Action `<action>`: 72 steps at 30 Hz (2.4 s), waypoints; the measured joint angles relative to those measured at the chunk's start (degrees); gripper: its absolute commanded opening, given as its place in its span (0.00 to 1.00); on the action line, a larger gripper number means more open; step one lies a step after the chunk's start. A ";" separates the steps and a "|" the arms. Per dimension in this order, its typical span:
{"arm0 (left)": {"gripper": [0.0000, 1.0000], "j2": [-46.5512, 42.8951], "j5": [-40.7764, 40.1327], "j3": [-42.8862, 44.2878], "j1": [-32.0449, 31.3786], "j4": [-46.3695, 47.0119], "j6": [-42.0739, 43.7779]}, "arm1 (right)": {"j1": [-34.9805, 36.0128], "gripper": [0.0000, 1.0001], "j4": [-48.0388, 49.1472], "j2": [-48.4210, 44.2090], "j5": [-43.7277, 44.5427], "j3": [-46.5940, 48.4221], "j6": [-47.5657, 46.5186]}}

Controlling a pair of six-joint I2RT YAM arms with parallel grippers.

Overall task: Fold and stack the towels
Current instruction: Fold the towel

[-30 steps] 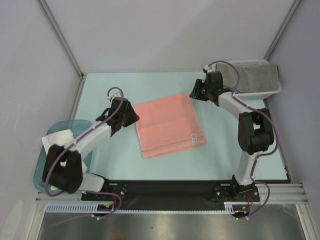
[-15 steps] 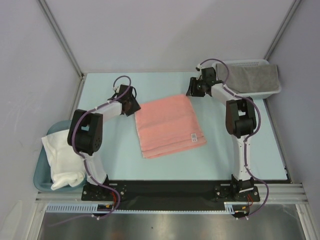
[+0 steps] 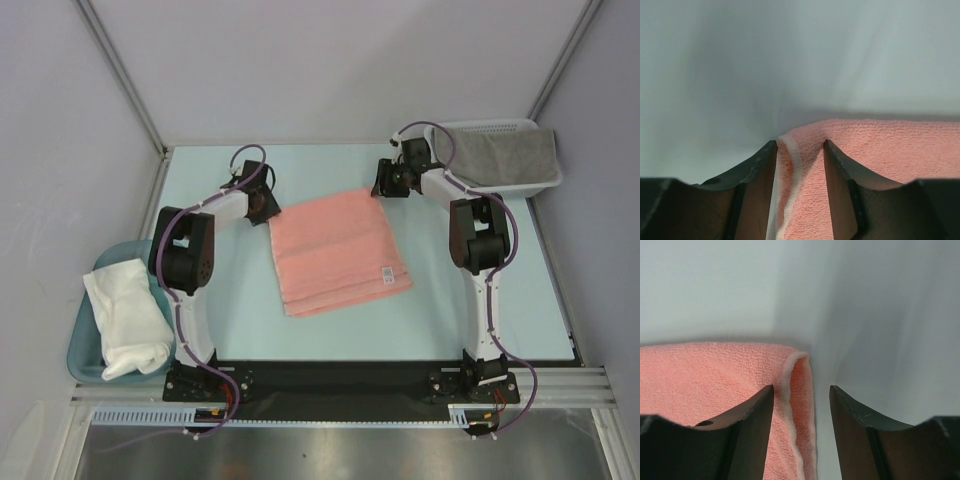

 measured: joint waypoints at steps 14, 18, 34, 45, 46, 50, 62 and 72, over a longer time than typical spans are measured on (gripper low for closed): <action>0.50 1.44 -0.44 2.34 0.39 -1.84 2.86 | 0.39 0.55 0.57 -0.09 -0.33 0.17 -0.87; 0.52 1.05 -0.46 1.86 0.48 -1.79 3.34 | 0.96 0.55 -0.20 -0.07 -0.20 0.76 -1.62; 0.47 -0.02 0.00 0.11 0.92 -1.73 4.74 | 2.75 0.53 -2.25 3.52 3.93 5.92 -3.61; 0.36 5.42 1.73 8.20 1.16 -3.52 5.90 | 2.75 0.31 -3.87 6.43 6.29 10.27 -4.72; 0.30 5.84 2.12 8.74 1.18 -3.52 6.03 | 2.75 0.27 -3.78 6.58 6.34 10.51 -4.98; 0.20 7.28 3.32 10.75 1.25 -3.61 6.38 | 2.80 0.10 -4.09 6.69 6.54 10.58 -4.94; 0.11 8.09 5.49 13.07 1.49 -4.46 8.46 | 0.85 0.00 -2.16 5.92 6.99 8.68 -1.88; 0.44 8.33 7.56 17.40 2.64 -4.07 12.17 | -2.16 0.00 0.90 2.67 8.68 3.56 0.13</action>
